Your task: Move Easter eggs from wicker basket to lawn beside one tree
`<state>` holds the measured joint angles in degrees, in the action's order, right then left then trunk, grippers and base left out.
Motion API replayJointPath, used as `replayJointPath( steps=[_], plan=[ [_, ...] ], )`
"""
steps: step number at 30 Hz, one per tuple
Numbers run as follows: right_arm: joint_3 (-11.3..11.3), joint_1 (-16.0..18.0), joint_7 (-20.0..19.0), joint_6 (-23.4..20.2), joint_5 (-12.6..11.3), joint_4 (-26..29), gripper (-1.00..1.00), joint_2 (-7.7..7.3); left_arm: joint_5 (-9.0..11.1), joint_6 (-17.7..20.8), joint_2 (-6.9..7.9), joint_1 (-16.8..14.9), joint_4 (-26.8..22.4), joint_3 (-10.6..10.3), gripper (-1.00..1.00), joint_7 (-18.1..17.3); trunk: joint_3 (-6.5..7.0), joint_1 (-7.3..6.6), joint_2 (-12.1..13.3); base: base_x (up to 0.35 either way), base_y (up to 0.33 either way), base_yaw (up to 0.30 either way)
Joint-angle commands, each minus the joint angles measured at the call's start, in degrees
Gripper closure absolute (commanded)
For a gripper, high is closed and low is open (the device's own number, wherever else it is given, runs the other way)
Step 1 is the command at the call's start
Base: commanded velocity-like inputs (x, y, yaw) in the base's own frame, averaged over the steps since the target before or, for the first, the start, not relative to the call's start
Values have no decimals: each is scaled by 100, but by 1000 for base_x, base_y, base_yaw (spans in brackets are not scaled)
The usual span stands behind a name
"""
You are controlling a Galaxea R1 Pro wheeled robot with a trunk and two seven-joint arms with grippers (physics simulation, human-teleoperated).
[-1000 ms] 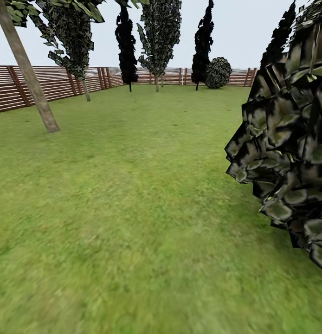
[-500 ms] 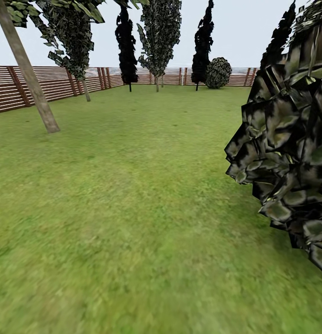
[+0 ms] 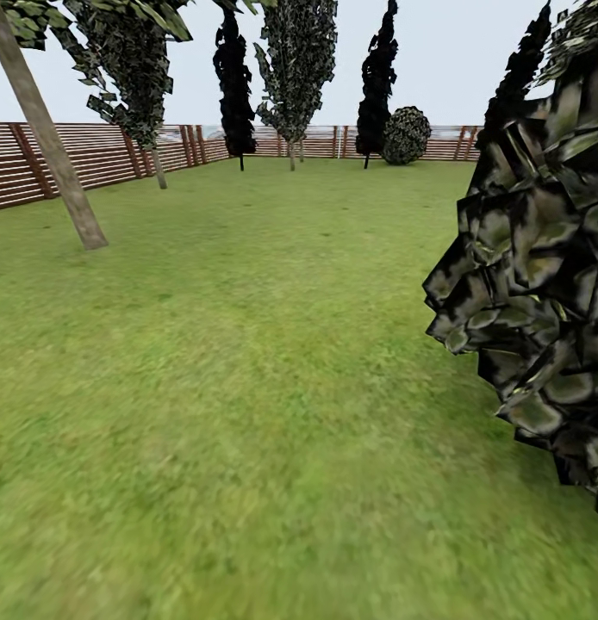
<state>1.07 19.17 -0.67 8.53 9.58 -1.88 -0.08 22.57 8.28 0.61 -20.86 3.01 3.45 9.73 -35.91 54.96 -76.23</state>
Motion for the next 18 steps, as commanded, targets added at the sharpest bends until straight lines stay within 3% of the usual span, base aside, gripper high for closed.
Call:
replayJointPath(
  steps=[1, 18],
  plan=[
    [7, 8, -4, 34, 23, -18, -100, -1, -7, 8, 1, -6, 6, 34, -100, 14, -4, 3, -2, 201, 0, 0],
    [7, 8, -4, 35, 27, -14, -100, 2, -7, -2, -8, -6, -2, 33, -100, 13, 123, 3, -2, 20, 0, 0]
  ],
)
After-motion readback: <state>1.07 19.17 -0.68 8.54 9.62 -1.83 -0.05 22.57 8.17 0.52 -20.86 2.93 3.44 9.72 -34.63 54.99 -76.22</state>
